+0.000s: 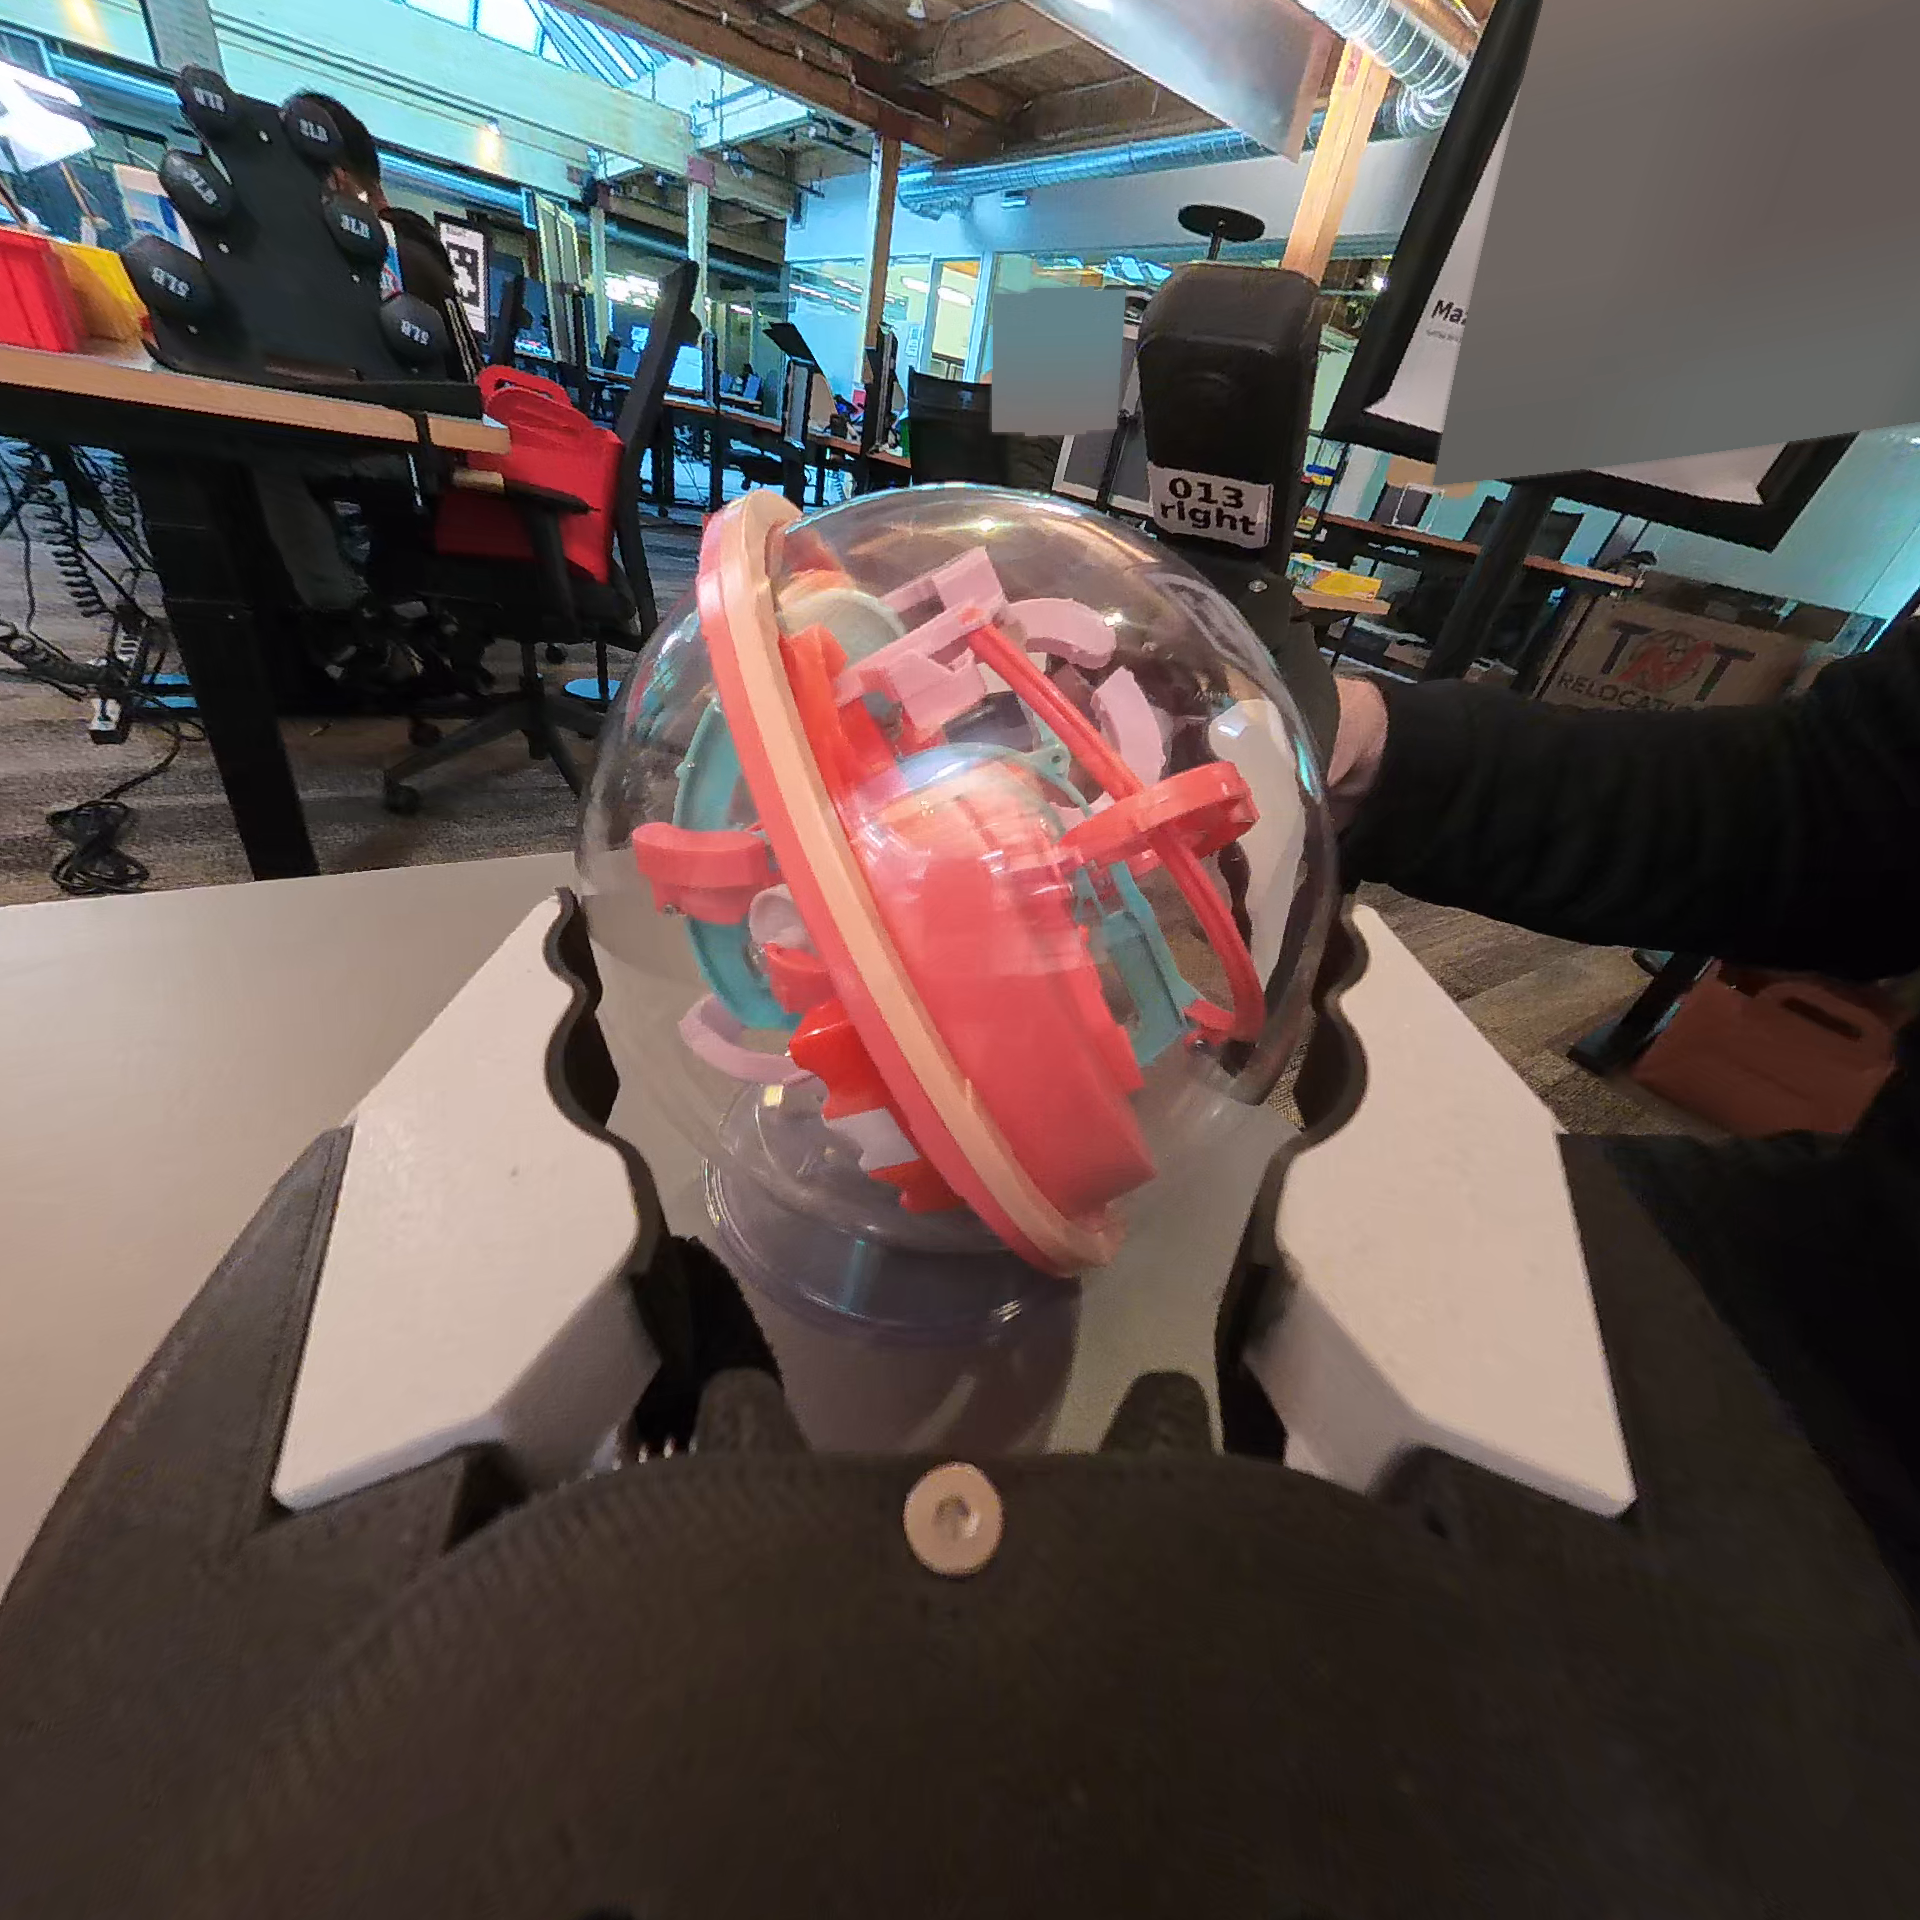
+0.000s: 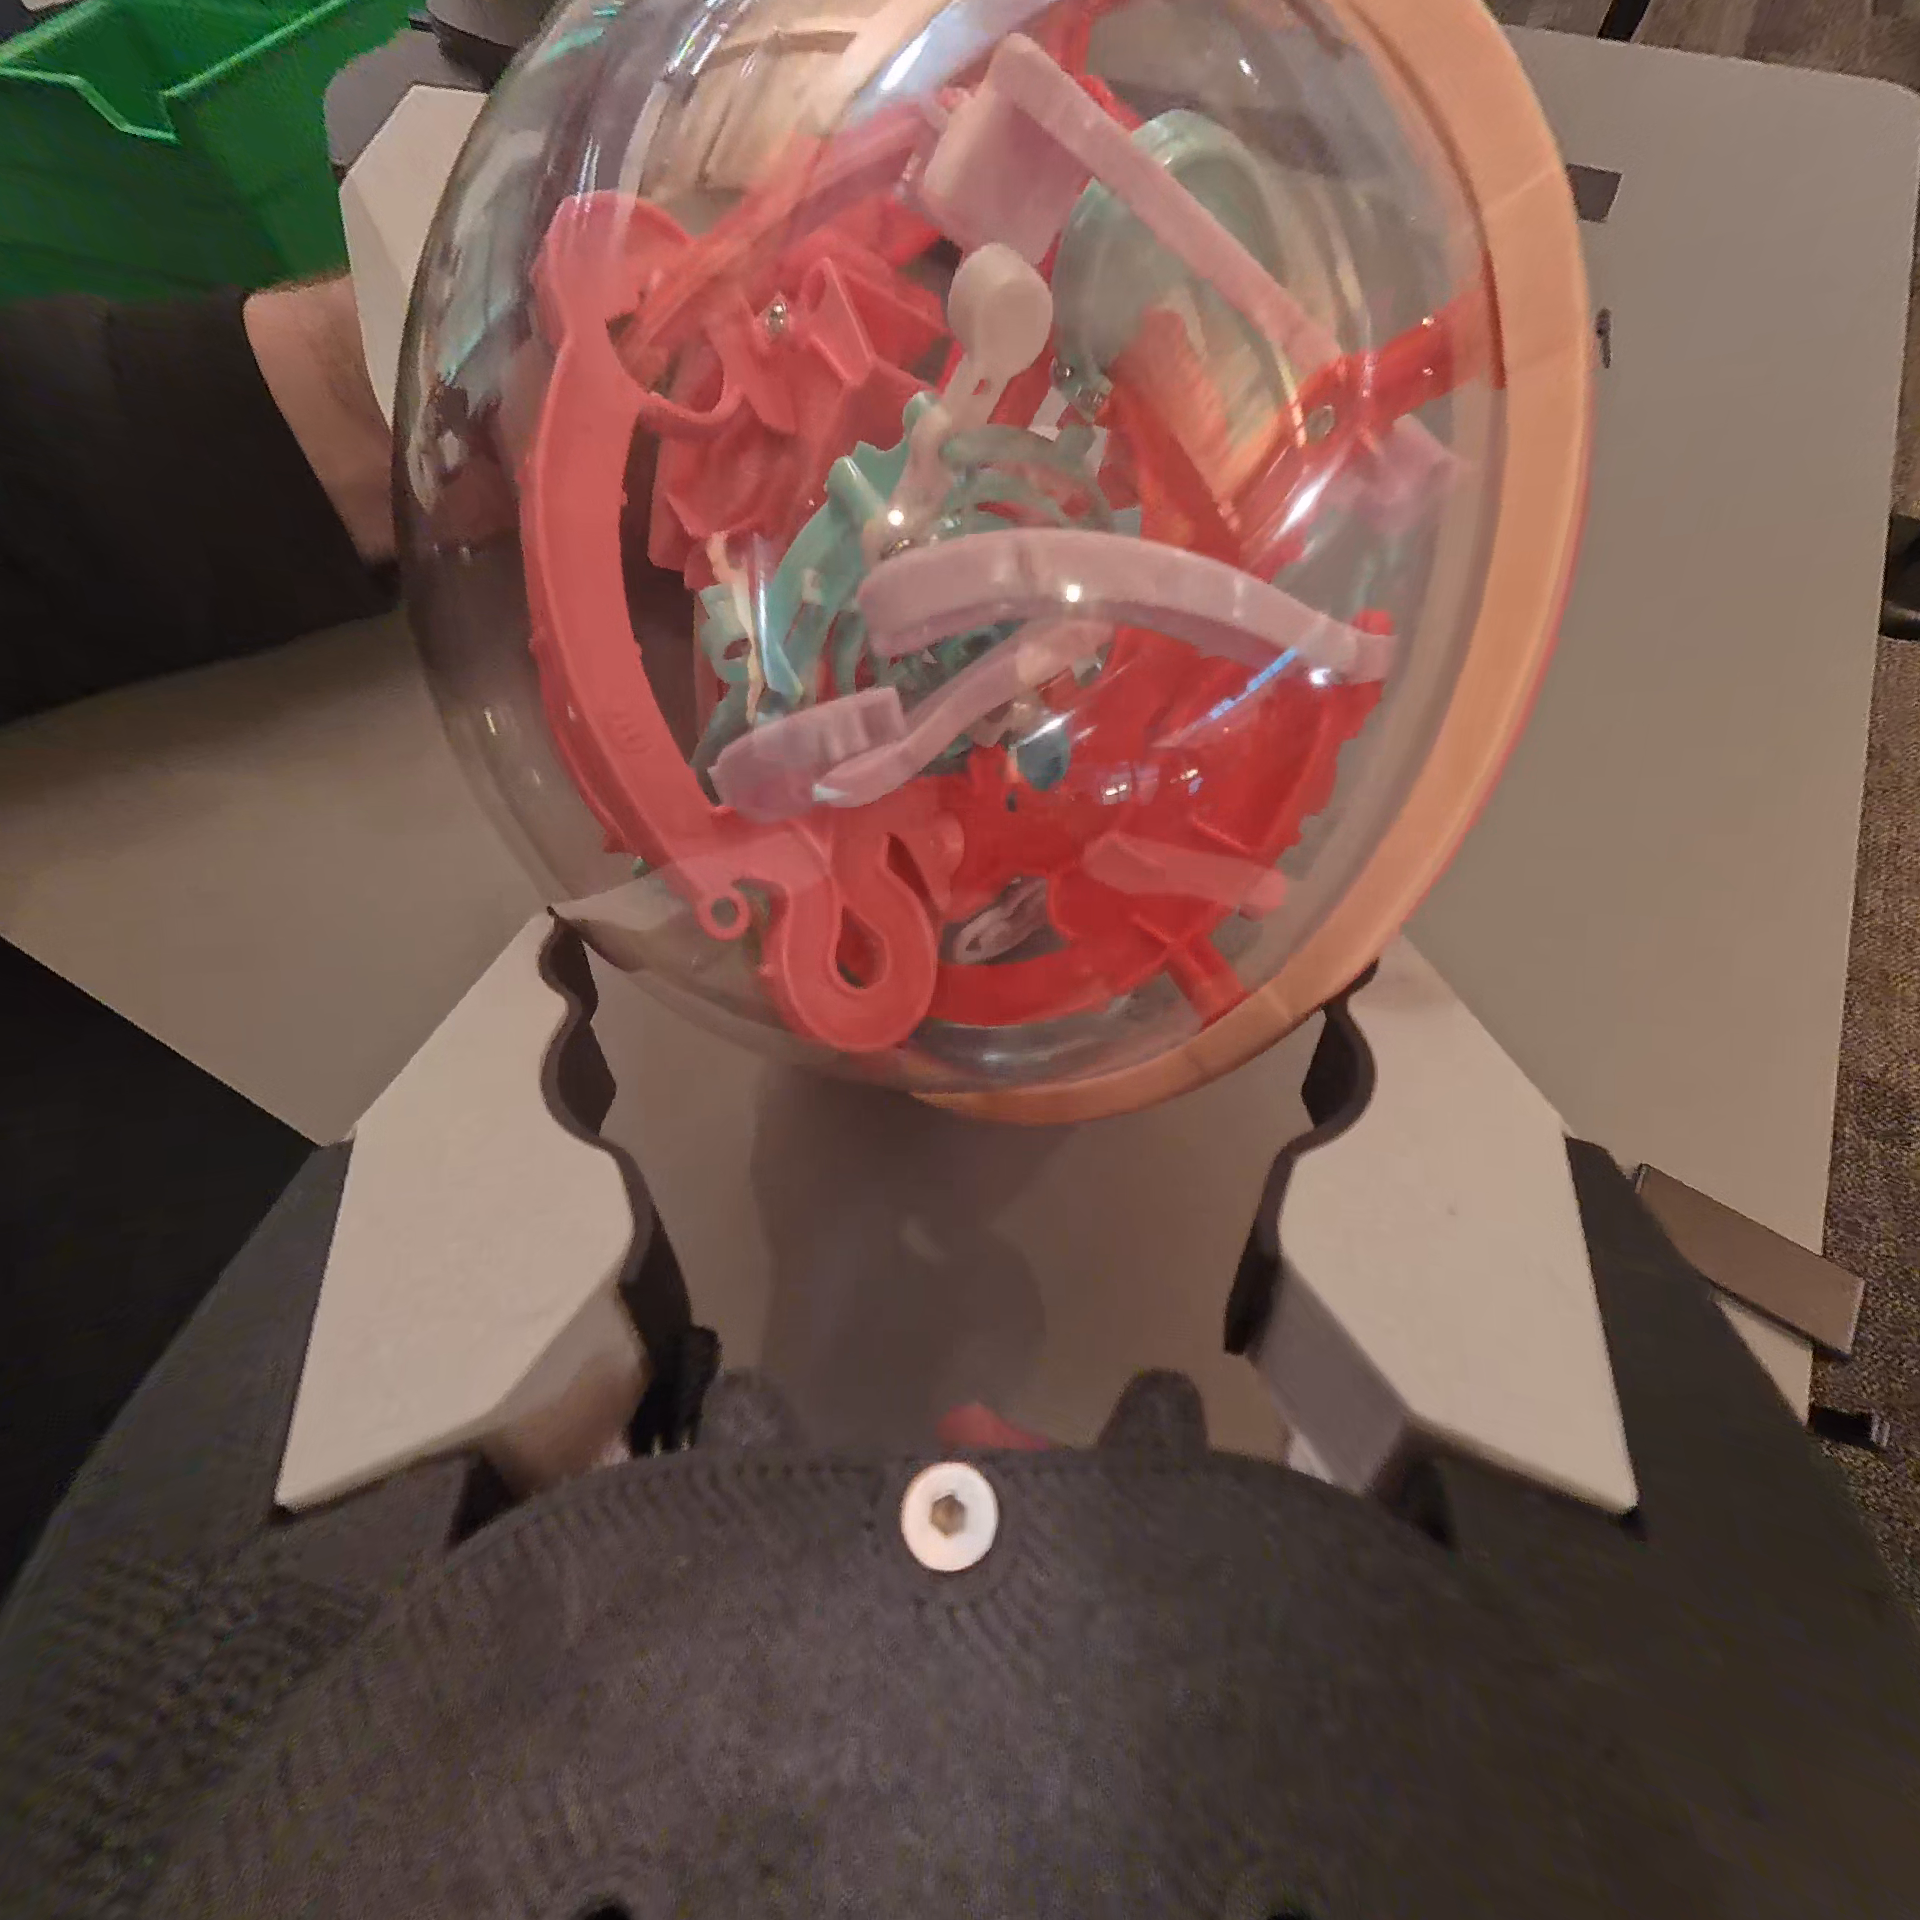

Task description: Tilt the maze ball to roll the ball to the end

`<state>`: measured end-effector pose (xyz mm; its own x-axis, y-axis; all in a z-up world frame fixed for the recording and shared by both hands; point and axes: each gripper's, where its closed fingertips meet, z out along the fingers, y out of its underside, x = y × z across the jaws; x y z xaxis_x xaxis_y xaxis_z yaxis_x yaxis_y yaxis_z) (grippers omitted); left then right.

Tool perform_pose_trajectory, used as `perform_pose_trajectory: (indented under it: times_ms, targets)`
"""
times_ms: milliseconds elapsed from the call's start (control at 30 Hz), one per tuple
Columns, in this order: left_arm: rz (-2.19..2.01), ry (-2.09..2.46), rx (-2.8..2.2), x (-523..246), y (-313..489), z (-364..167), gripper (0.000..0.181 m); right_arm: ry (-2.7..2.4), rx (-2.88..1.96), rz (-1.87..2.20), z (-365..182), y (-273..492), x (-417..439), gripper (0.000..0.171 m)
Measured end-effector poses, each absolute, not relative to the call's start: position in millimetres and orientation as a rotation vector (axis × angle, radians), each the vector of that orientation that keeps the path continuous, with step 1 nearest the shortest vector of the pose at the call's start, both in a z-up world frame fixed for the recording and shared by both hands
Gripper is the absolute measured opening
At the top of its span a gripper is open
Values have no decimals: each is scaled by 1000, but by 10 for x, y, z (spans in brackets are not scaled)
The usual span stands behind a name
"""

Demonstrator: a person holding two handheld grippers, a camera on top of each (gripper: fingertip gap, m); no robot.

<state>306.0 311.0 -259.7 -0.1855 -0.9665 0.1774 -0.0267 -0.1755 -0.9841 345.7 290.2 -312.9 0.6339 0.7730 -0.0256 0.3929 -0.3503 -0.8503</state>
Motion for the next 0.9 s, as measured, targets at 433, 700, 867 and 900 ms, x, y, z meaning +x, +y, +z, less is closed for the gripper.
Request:
perform_pose_trajectory:
  times_ms: [433, 700, 867, 900]
  targets:
    - [-1486, 1260, -1260, 3058, 3124, -2603, 132, -920, -1983, 542, -3120, 2907, 3466, 136]
    - [-1516, 1263, -1255, 3042, 3115, -2596, 132, -948, -1980, 479, -3011, 2897, 3479, 135]
    - [-1535, 1260, -1262, 3043, 3115, -2596, 132, -955, -1993, 479, -2970, 2895, 3485, 135]
    - [-1540, 1258, -1269, 3045, 3117, -2600, 132, -957, -2000, 482, -2966, 2897, 3487, 135]
